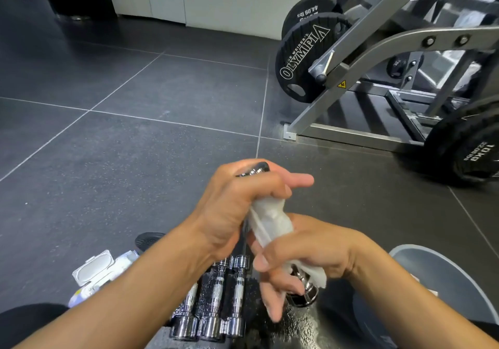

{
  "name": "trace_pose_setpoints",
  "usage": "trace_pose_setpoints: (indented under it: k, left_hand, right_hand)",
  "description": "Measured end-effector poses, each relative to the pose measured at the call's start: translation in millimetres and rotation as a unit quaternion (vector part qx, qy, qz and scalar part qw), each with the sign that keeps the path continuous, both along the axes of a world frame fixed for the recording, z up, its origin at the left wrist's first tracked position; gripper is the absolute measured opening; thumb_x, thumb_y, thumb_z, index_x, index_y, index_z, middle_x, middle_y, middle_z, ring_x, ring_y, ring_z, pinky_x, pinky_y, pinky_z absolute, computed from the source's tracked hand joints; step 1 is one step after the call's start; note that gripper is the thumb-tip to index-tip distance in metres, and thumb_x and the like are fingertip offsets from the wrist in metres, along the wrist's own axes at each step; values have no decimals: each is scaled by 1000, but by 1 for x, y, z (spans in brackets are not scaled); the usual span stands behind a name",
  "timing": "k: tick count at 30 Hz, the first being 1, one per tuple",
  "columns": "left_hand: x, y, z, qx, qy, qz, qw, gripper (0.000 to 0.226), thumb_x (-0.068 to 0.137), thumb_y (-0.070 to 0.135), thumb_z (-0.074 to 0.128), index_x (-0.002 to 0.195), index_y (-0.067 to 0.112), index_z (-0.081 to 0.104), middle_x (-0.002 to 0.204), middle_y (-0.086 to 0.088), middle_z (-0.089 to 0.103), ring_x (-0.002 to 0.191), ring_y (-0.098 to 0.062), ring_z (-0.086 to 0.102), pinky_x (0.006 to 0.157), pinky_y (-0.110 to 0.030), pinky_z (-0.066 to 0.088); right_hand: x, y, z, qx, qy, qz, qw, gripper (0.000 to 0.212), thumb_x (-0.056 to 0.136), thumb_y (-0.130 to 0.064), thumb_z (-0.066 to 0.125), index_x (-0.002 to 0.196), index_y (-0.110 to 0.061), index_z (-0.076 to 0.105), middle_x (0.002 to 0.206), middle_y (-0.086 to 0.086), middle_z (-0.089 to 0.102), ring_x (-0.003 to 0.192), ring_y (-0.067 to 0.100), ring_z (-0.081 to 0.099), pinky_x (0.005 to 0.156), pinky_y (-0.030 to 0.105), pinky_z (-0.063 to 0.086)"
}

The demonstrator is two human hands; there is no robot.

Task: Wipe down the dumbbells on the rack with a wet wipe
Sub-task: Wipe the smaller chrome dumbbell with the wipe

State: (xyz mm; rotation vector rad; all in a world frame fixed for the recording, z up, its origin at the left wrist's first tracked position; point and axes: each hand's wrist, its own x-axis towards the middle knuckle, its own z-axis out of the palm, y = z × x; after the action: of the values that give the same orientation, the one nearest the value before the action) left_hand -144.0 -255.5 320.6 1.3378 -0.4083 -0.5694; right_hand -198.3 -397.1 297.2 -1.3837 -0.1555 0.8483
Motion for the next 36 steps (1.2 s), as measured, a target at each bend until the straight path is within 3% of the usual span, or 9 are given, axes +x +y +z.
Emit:
trace_pose_setpoints:
  k: [3, 7, 13, 19, 23, 29, 31, 34, 36]
  left_hand:
    - [9, 6, 8, -41, 36, 37, 998, 22, 68, 10, 58, 61, 23, 75, 107, -6, 82, 116, -22, 72, 103, -43, 45]
    - [16, 13, 16, -110, 105, 62, 986, 35, 78, 3, 51, 55, 20, 72, 99, -6, 82, 103, -23, 78, 110, -55, 47]
    - [25, 17, 18, -261, 225, 147, 927, 47, 83, -10, 39, 49, 12, 63, 80, -11, 75, 56, -17, 63, 76, -39, 65]
    - [31, 22, 18, -283, 221, 178, 916, 43, 83, -8, 41, 49, 12, 60, 78, -8, 74, 53, -15, 59, 77, -35, 62]
    - [36, 25, 16, -307, 239, 197, 900, 42, 83, -8, 41, 49, 12, 57, 75, -8, 71, 50, -14, 53, 76, -33, 58]
    - [36, 20, 14, -322, 235, 197, 896, 39, 82, -7, 41, 51, 11, 55, 73, -8, 69, 50, -14, 50, 78, -33, 56]
    - [33, 18, 15, -318, 223, 181, 903, 39, 80, -8, 41, 49, 11, 55, 71, -7, 67, 51, -15, 51, 82, -34, 56]
    - [29, 20, 16, -312, 239, 128, 911, 23, 67, -3, 47, 53, 13, 56, 71, -3, 67, 59, -18, 58, 93, -43, 53]
    - [26, 21, 18, -303, 240, 92, 918, 15, 61, 3, 52, 58, 16, 56, 72, 0, 69, 65, -20, 62, 94, -48, 52]
  right_hand:
    - [-1, 1, 0, -23, -19, 30, 999, 29, 100, 1, 51, 72, 1, 58, 54, 1, 63, 82, 35, 70, 66, 24, 56]
    - [0, 3, 2, -72, -10, 6, 997, 19, 101, -5, 56, 84, 2, 62, 67, 8, 68, 54, 18, 69, 51, 22, 50]
    - [2, 9, 1, -175, -81, -69, 979, 23, 91, -27, 74, 81, -11, 61, 59, 8, 65, 39, 18, 55, 55, 40, 38]
    - [-3, 6, 7, -425, -226, -78, 873, 68, 65, -74, 83, 116, -51, 43, 98, -11, 75, 78, 4, 71, 77, 37, 60]
    - [-2, 5, -1, -293, -306, -135, 896, 70, 78, -84, 61, 138, -56, 37, 142, -21, 52, 124, 8, 60, 100, 40, 53]
    - [-4, 24, -1, -325, -418, -273, 804, 27, 92, -57, 64, 109, -37, 56, 92, -14, 70, 76, 8, 69, 66, 27, 54]
    - [-2, 28, -6, -306, -363, -237, 848, 23, 93, -46, 72, 102, -29, 59, 76, -5, 70, 54, 9, 64, 53, 30, 51]
    - [2, 17, -8, -55, -116, -166, 978, 22, 92, -24, 75, 92, -5, 64, 68, 23, 54, 39, 15, 51, 38, 26, 38]
    - [1, 9, -6, 120, 63, -93, 986, 30, 84, -18, 79, 90, 4, 61, 65, 20, 51, 34, 13, 49, 32, 21, 34]
